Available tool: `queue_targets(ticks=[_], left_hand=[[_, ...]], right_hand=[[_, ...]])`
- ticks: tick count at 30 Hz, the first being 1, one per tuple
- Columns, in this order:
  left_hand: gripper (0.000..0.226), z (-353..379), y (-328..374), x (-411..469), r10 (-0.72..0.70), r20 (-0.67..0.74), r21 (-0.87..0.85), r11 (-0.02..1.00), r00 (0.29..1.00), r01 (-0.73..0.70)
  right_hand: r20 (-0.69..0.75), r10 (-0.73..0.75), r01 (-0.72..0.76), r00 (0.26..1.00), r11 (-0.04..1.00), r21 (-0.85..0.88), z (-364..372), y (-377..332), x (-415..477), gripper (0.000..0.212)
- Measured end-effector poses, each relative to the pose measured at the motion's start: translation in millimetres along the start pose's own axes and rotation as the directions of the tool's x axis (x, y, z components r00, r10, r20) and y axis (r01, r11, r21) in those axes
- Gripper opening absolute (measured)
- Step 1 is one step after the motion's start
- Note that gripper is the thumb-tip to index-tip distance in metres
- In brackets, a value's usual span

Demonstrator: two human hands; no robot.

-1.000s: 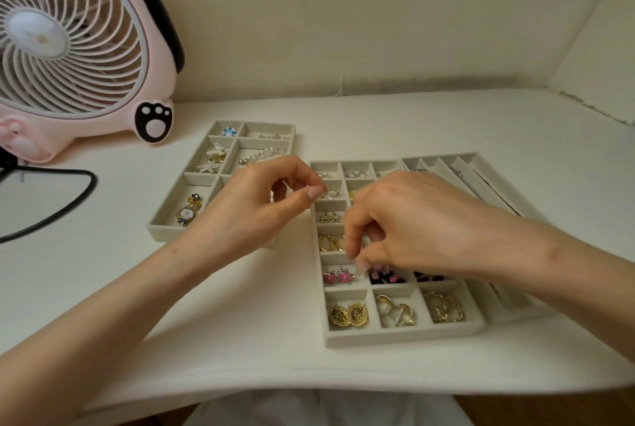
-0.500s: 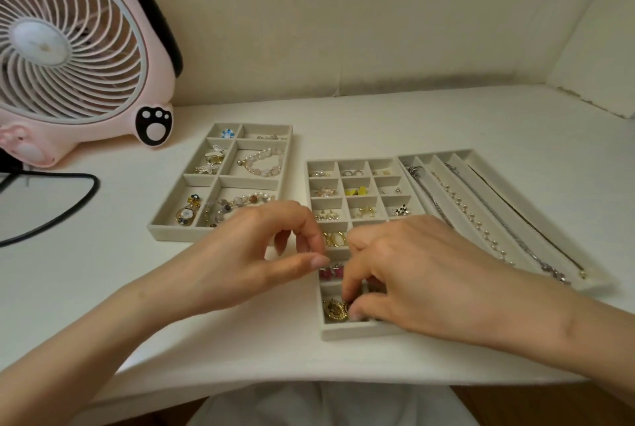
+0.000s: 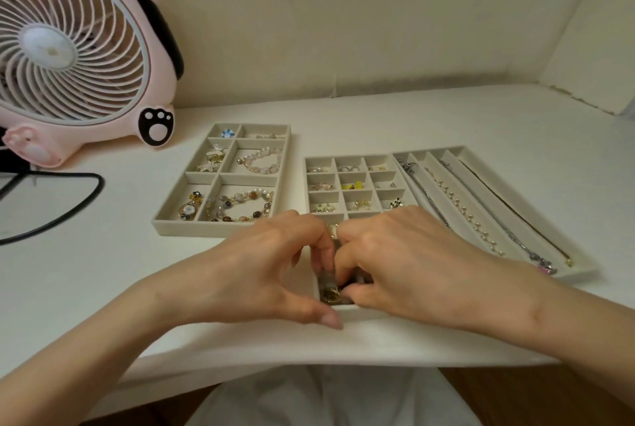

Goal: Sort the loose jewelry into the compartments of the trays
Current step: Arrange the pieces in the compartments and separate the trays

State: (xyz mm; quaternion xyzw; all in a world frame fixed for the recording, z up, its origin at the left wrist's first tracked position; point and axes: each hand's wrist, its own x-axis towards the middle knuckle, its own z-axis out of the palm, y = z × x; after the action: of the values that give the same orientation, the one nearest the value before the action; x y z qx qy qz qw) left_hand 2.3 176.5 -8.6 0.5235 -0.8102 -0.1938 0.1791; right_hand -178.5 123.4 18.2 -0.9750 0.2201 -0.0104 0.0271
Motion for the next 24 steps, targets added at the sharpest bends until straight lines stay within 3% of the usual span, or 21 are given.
queue_targets(ticks=[3, 7, 19, 24], left_hand=[[0.042, 4, -1, 2, 0.067, -0.080, 0.136, 0.989, 0.995, -0.056], [0.036, 4, -5, 8, 0.046, -0.163, 0.168, 0.986, 0.986, -0.018], [0.034, 21, -16, 31, -0.075, -0.349, 0.017, 0.996, 0.934, 0.086], [0.030, 24, -15, 37, -0.130, -0.383, -0.034, 0.991, 0.914, 0.126]], right_hand=[[-0.013, 0.018, -0.018, 1.000, 1.000, -0.019, 2, 2, 2, 0.018], [-0.044, 0.067, -0.068, 0.997, 0.997, -0.026, 3, 7, 13, 0.020], [-0.131, 0.236, -0.225, 0.963, 0.970, 0.095, 11, 30, 41, 0.011], [-0.051, 0.343, -0.312, 0.938, 0.899, 0.307, 9, 40, 42, 0.008]])
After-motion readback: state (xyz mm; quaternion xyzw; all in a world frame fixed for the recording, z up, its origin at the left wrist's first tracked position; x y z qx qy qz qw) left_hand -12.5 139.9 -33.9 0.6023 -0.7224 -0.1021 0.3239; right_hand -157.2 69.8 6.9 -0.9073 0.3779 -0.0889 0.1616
